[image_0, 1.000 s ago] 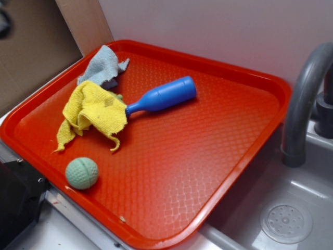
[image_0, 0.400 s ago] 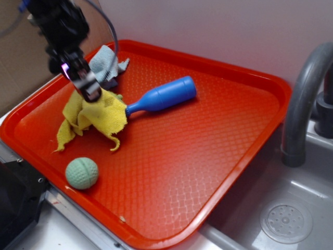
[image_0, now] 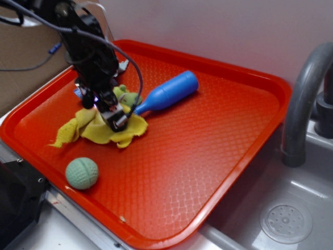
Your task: Grab the yellow cloth.
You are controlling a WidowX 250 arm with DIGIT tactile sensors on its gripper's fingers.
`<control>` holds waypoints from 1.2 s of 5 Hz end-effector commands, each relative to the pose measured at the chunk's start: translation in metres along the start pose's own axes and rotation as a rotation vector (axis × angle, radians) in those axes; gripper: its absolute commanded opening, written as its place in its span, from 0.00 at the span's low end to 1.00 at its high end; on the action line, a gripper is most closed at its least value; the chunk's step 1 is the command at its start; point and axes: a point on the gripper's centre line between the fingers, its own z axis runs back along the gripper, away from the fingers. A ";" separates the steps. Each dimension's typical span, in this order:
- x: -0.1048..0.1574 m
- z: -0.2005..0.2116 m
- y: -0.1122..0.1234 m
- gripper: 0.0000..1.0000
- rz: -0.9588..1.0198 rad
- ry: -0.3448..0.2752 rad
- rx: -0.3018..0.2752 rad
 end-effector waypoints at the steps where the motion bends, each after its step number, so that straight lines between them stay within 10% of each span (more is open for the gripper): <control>1: -0.007 0.051 0.009 0.00 -0.012 -0.104 -0.057; 3: -0.028 0.117 0.029 0.00 0.082 -0.169 -0.099; 6: -0.042 0.212 0.065 0.00 0.409 -0.076 -0.133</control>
